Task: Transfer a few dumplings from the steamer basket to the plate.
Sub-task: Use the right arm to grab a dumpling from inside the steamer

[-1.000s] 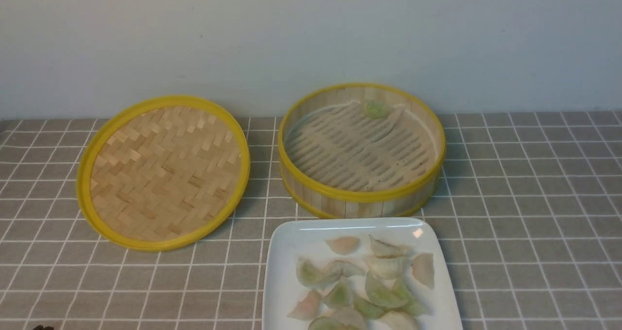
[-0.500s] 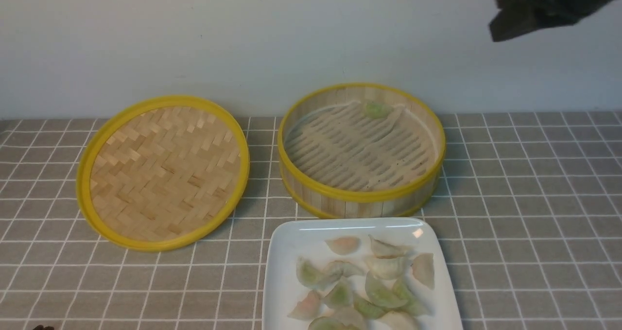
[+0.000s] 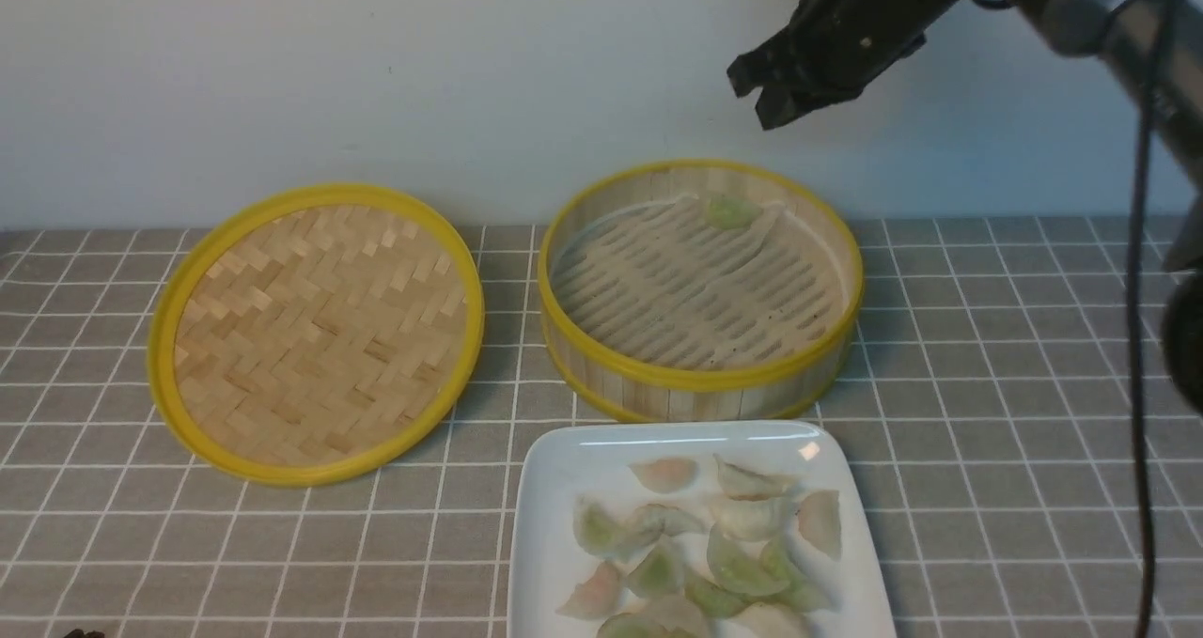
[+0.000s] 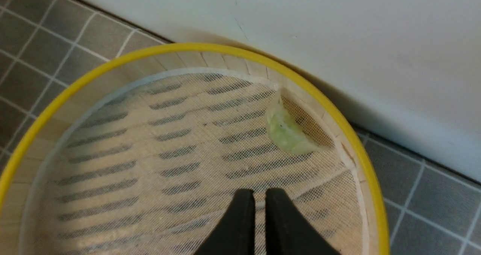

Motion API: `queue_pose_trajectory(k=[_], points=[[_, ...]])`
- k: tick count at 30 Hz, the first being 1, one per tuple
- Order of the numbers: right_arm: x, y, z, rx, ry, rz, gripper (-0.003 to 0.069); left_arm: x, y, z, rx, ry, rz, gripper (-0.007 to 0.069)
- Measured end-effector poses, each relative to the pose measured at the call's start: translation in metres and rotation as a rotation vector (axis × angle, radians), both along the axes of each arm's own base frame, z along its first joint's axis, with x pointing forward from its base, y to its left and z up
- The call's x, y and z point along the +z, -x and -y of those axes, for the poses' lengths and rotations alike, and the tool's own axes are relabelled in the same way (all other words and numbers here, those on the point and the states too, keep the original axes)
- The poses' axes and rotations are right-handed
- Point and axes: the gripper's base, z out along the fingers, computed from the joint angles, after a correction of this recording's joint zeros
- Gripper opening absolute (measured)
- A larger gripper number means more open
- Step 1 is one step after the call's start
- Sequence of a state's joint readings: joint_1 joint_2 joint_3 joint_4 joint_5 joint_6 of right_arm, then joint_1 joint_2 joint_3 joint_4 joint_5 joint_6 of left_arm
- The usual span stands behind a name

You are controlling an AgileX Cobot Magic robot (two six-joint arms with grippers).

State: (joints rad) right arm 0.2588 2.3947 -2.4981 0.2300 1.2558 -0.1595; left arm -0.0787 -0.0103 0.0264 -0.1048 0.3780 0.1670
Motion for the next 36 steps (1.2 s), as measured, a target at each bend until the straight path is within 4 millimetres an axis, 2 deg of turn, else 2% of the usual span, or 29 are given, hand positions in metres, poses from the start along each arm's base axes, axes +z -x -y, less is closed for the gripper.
queue_pose_trajectory(k=[3,6,7,8,10,15,25,36], points=[[-0.034,-0.016,-0.004,0.025,0.022,-0.015,0.0134,0.0,0.0,0.0,0.0,-0.001,-0.001,-0.0005],[-0.054,-0.021,-0.005,0.038,0.043,-0.036,0.0213,0.0,0.0,0.0,0.0,-0.001,-0.001,-0.0005],[-0.056,-0.022,-0.005,0.039,0.047,-0.037,0.0227,0.0,0.0,0.0,0.0,-0.001,-0.001,-0.0005],[-0.064,-0.023,-0.005,0.047,0.063,-0.047,0.0288,0.0,0.0,0.0,0.0,-0.001,-0.001,-0.0005],[-0.07,-0.025,-0.005,0.056,0.071,-0.047,0.0349,0.0,0.0,0.0,0.0,-0.001,-0.001,-0.0005],[-0.083,-0.033,-0.008,0.096,0.077,0.009,0.0428,0.0,0.0,0.0,0.0,-0.001,-0.001,-0.0005],[-0.1,-0.041,-0.012,0.121,0.052,0.063,0.0441,0.0,0.0,0.0,0.0,-0.002,-0.001,-0.0005],[-0.107,-0.042,-0.016,0.134,0.044,0.063,0.0441,0.0,0.0,0.0,0.0,-0.002,-0.001,-0.0005]])
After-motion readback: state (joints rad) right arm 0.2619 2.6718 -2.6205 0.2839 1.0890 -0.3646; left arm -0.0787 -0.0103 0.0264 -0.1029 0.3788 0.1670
